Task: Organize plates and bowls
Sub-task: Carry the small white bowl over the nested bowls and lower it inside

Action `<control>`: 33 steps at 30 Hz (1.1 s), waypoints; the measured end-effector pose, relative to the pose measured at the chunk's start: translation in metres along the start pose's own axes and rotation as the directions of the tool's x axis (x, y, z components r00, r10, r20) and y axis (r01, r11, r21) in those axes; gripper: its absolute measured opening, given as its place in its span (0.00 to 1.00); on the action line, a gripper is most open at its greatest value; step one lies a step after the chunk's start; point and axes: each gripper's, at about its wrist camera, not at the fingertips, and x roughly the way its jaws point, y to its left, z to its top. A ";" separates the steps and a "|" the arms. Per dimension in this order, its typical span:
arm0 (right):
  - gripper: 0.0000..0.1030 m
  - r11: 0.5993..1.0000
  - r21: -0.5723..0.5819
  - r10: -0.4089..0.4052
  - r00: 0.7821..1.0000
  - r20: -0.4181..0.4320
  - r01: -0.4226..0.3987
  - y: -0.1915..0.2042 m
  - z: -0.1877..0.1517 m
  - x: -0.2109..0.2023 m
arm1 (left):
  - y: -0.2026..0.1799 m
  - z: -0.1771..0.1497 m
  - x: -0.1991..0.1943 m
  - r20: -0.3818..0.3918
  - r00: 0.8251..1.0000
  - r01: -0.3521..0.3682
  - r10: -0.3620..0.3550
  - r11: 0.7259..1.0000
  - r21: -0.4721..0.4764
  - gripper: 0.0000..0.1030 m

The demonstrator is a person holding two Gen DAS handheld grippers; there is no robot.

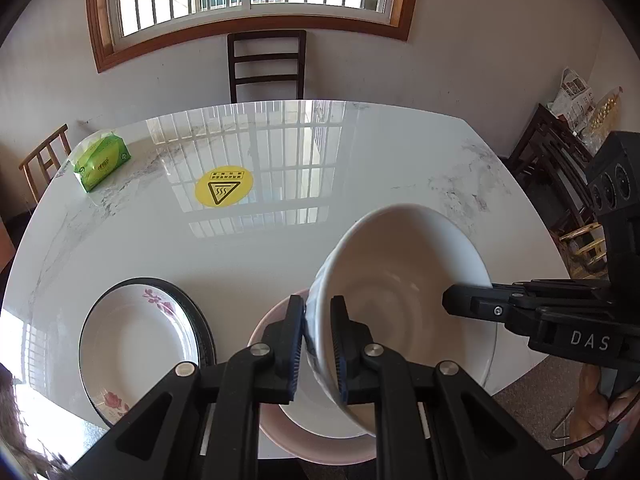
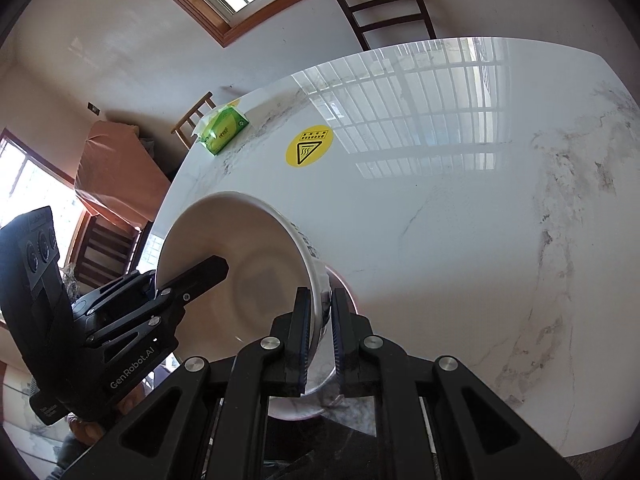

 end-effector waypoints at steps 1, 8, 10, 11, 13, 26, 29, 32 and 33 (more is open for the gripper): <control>0.10 1.000 0.002 -0.002 1.000 -0.001 0.002 0.000 -0.003 0.000 | 0.001 -0.002 0.000 -0.002 1.000 0.002 -0.002 1.000 -0.001 0.14; 0.11 1.000 -0.003 -0.012 1.000 -0.014 0.012 0.005 -0.021 0.003 | 0.006 -0.016 -0.001 -0.019 1.000 0.007 -0.007 1.000 -0.015 0.14; 0.11 1.000 -0.001 -0.012 1.000 -0.017 0.012 0.006 -0.025 0.004 | 0.007 -0.020 -0.001 -0.021 1.000 0.005 -0.005 1.000 -0.013 0.14; 0.11 1.000 -0.001 -0.013 1.000 -0.019 0.013 0.006 -0.028 0.005 | 0.007 -0.022 -0.001 -0.024 1.000 0.004 -0.005 1.000 -0.017 0.14; 0.11 1.000 -0.005 -0.018 1.000 -0.025 0.018 0.008 -0.031 0.007 | 0.008 -0.024 0.001 -0.034 0.999 0.008 -0.008 1.000 -0.025 0.14; 0.11 0.999 -0.007 -0.037 0.998 -0.058 0.037 0.012 -0.037 0.019 | 0.016 -0.036 0.019 -0.088 0.996 0.014 -0.018 0.999 -0.050 0.14; 0.11 0.999 -0.006 -0.042 0.997 -0.065 0.042 0.012 -0.036 0.024 | 0.017 -0.039 0.022 -0.097 0.995 0.011 -0.016 0.998 -0.054 0.14; 0.12 0.999 -0.005 -0.043 0.996 -0.072 0.043 0.013 -0.035 0.027 | 0.019 -0.039 0.025 -0.105 0.994 0.013 -0.019 0.998 -0.061 0.14; 0.12 0.999 -0.006 -0.045 0.996 -0.073 0.044 0.014 -0.035 0.027 | 0.020 -0.039 0.026 -0.107 0.994 0.012 -0.019 0.998 -0.062 0.14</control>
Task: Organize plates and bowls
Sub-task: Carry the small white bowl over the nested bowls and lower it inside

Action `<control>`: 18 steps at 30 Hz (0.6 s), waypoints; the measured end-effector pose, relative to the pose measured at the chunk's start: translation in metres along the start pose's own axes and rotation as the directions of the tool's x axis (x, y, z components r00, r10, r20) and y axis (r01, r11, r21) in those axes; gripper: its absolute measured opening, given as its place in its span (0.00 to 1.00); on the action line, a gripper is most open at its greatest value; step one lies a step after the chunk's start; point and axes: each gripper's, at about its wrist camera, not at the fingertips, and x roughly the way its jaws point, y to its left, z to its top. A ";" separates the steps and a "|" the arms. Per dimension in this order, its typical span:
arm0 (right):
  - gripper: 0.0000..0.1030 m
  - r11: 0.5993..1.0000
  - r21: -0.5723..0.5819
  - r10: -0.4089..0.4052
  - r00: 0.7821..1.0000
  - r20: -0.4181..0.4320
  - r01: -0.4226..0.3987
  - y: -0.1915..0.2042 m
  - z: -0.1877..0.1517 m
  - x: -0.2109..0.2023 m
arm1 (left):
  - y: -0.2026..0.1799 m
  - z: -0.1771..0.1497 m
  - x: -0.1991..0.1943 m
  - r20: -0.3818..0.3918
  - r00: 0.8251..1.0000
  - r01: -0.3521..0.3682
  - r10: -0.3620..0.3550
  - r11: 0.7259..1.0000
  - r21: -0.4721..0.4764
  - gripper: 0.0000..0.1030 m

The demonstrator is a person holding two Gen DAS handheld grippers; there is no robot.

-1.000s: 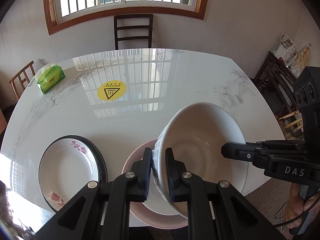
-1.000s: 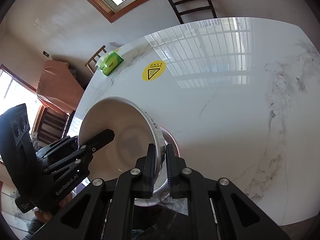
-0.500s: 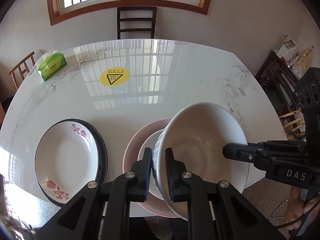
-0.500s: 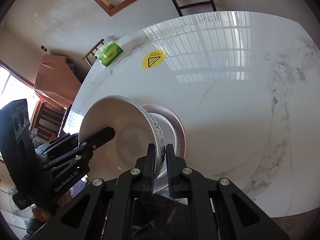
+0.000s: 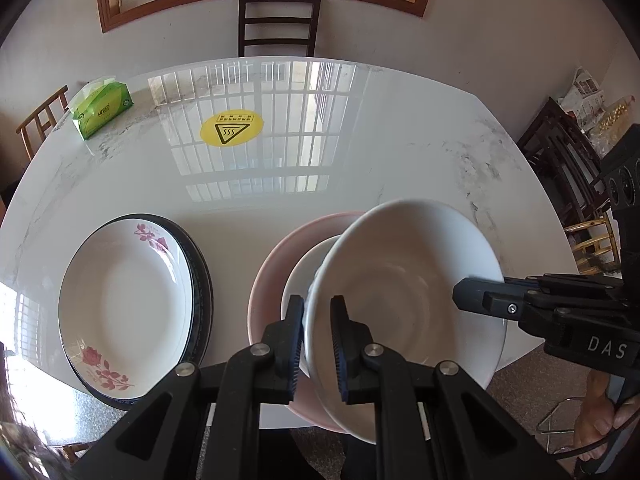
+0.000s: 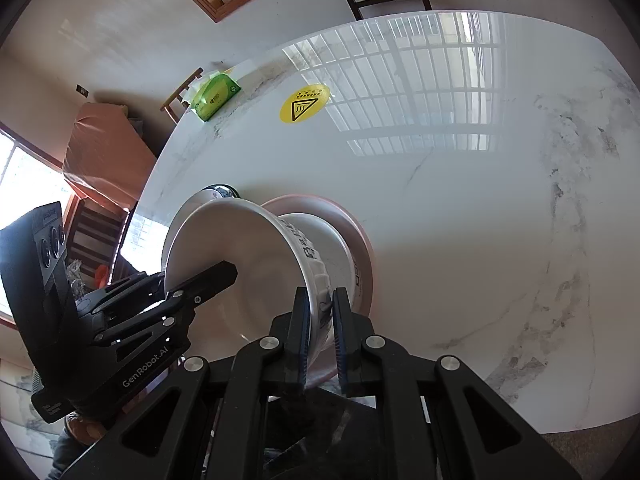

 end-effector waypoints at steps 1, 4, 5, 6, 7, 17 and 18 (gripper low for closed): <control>0.12 1.000 -0.002 -0.002 1.000 -0.001 0.002 0.001 -0.001 -0.001 | 0.001 0.000 0.001 -0.002 1.000 -0.001 0.001 1.000 0.000 0.14; 0.12 1.000 -0.002 -0.003 1.000 -0.005 0.003 0.000 0.000 0.000 | 0.001 0.001 0.004 -0.008 1.000 -0.006 0.006 1.000 0.000 0.14; 0.12 1.000 -0.003 -0.004 1.000 -0.006 0.004 0.000 0.001 0.000 | 0.001 0.001 0.005 -0.011 1.000 -0.006 0.006 1.000 -0.001 0.14; 0.12 1.000 -0.001 -0.005 1.000 -0.008 0.005 0.000 0.001 0.001 | 0.002 0.001 0.006 -0.014 1.000 -0.006 0.006 1.000 -0.003 0.14; 0.12 1.000 0.002 -0.006 1.000 -0.012 0.006 0.000 0.002 0.003 | 0.002 0.001 0.007 -0.016 1.000 -0.005 0.004 1.000 -0.005 0.14; 0.12 1.000 0.012 -0.005 1.000 -0.026 0.006 -0.002 0.004 0.008 | 0.003 0.001 0.014 -0.028 1.000 -0.002 0.002 1.000 -0.012 0.14; 0.12 1.000 0.013 -0.006 1.000 -0.026 0.007 -0.003 0.004 0.008 | 0.004 0.001 0.015 -0.031 1.000 -0.002 0.001 1.000 -0.013 0.14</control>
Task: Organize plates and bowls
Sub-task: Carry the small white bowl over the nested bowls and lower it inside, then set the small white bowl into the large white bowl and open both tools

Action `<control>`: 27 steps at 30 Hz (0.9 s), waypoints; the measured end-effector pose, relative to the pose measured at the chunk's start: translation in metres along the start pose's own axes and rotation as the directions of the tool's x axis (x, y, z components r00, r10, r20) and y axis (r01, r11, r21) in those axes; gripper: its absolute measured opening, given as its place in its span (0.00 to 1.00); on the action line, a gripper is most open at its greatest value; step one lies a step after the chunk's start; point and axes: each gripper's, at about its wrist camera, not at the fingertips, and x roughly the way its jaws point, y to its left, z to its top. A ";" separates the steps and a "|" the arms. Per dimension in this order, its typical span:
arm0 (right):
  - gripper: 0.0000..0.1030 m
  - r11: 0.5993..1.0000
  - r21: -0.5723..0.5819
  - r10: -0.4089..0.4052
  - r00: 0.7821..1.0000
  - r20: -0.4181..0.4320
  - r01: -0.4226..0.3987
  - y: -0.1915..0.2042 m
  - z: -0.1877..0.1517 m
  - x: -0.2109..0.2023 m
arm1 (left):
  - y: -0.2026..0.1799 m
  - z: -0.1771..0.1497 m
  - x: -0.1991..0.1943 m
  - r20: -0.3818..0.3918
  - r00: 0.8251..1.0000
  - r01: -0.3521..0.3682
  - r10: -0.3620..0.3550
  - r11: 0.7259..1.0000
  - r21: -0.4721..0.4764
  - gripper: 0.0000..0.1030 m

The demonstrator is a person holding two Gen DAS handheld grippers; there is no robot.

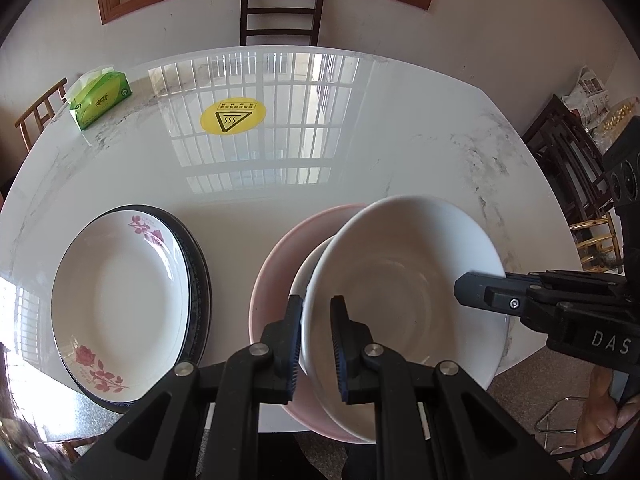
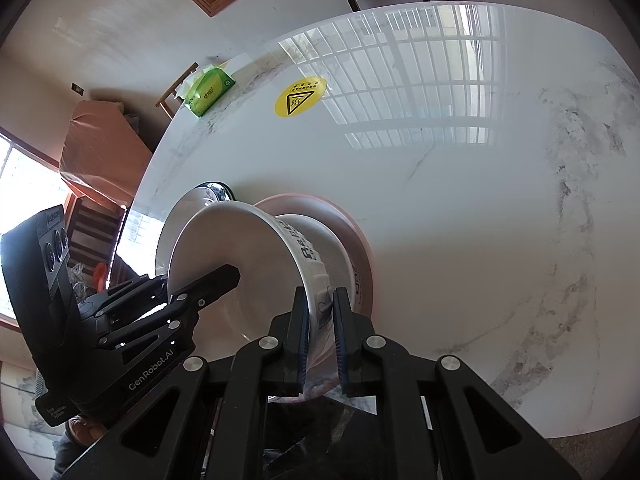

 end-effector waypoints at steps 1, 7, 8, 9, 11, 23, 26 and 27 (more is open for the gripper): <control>0.12 1.000 0.000 -0.001 1.000 0.001 0.001 0.000 0.000 0.000 | 0.000 0.000 0.001 -0.002 1.000 0.000 0.000 1.000 0.001 0.14; 0.12 1.000 0.004 -0.006 1.000 -0.007 0.006 0.000 0.000 0.004 | -0.001 -0.002 0.004 -0.007 1.000 0.001 -0.001 1.000 0.001 0.14; 0.12 1.000 0.005 -0.006 1.000 -0.008 0.006 0.000 0.000 0.004 | -0.001 -0.002 0.004 -0.007 1.000 0.000 0.000 1.000 0.002 0.14; 0.12 1.000 0.006 -0.007 1.000 -0.007 0.007 0.000 0.000 0.004 | -0.001 -0.002 0.004 -0.007 1.000 -0.001 0.001 1.000 0.003 0.14; 0.12 1.000 0.004 -0.010 1.000 -0.006 0.010 0.002 0.000 0.004 | 0.000 -0.002 0.005 -0.008 1.000 0.000 0.000 1.000 0.002 0.14; 0.12 1.000 0.011 -0.018 1.000 -0.012 0.018 -0.005 0.003 0.012 | 0.002 -0.003 0.007 -0.006 1.000 0.007 -0.007 1.000 0.001 0.15; 0.12 1.000 0.007 -0.019 1.000 -0.011 0.019 -0.005 0.002 0.014 | 0.003 -0.003 0.007 -0.013 1.000 0.012 -0.012 1.000 -0.005 0.15; 0.12 1.000 0.007 -0.019 1.000 -0.011 0.019 -0.005 0.002 0.014 | 0.003 -0.003 0.007 -0.013 1.000 0.014 -0.014 1.000 -0.007 0.15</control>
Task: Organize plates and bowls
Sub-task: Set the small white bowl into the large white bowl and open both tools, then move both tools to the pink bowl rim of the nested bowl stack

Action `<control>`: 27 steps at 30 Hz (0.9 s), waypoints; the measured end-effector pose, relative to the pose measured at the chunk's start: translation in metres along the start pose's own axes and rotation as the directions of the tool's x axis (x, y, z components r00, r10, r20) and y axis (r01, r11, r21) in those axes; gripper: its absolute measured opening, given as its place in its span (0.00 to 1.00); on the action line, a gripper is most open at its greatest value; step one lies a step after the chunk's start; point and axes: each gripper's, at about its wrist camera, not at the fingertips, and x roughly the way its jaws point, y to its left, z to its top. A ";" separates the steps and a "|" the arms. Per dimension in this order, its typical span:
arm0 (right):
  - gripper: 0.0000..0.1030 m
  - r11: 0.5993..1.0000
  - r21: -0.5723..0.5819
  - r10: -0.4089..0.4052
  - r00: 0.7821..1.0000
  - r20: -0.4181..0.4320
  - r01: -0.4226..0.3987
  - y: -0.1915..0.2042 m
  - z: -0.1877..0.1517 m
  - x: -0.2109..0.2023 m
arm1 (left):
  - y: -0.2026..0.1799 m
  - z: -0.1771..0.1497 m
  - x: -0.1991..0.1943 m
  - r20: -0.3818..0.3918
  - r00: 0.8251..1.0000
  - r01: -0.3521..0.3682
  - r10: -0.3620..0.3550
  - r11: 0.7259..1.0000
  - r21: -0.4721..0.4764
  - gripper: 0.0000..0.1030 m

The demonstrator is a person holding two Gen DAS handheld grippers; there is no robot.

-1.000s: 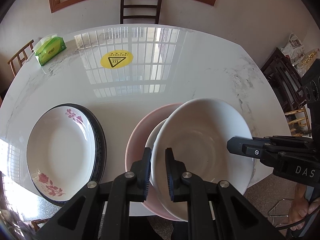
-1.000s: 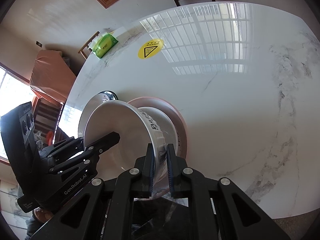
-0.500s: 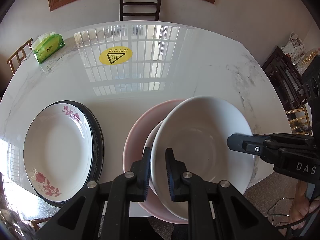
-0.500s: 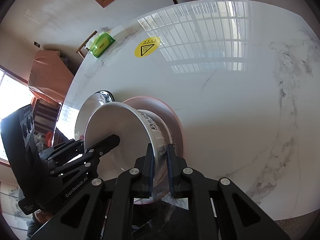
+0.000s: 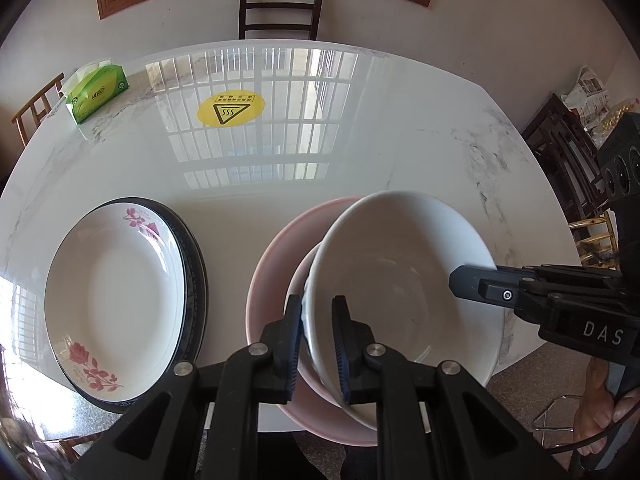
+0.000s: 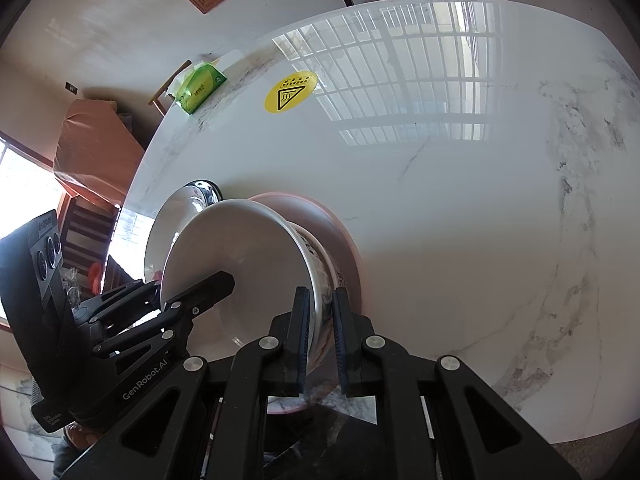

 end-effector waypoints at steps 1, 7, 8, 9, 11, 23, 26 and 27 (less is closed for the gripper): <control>0.12 1.000 -0.001 0.001 1.000 0.000 -0.001 0.001 0.000 0.000 | 0.001 -0.001 -0.001 0.000 1.000 0.001 -0.001 1.000 -0.001 0.15; 0.12 1.000 -0.010 0.002 1.000 0.002 -0.002 0.003 0.000 0.000 | 0.003 -0.001 -0.002 -0.006 1.000 0.005 -0.005 1.000 -0.009 0.16; 0.12 1.000 -0.011 0.001 1.000 0.003 -0.001 0.003 0.000 0.000 | 0.003 -0.001 -0.002 -0.009 1.000 0.007 -0.007 1.000 -0.009 0.17; 0.12 1.000 -0.012 0.001 1.000 0.004 -0.001 0.004 0.001 0.000 | 0.003 0.000 -0.002 -0.014 1.000 0.010 -0.010 1.000 -0.012 0.17; 0.12 1.000 -0.017 -0.002 1.000 0.005 0.003 0.004 0.000 0.000 | 0.004 0.001 -0.003 -0.022 1.000 0.017 -0.017 1.000 -0.015 0.18; 0.10 0.999 -0.038 -0.015 1.000 0.008 0.015 0.009 0.000 0.003 | 0.004 0.001 -0.011 0.021 0.999 -0.028 0.028 1.000 0.002 0.30; 0.10 0.999 -0.037 -0.014 1.000 0.008 0.014 0.010 0.000 0.004 | 0.007 -0.001 -0.012 0.022 1.000 -0.022 0.023 1.000 -0.008 0.30; 0.10 0.999 -0.039 -0.015 1.000 0.008 0.016 0.010 0.000 0.004 | 0.008 -0.002 -0.013 0.025 0.999 -0.021 0.021 1.000 -0.008 0.30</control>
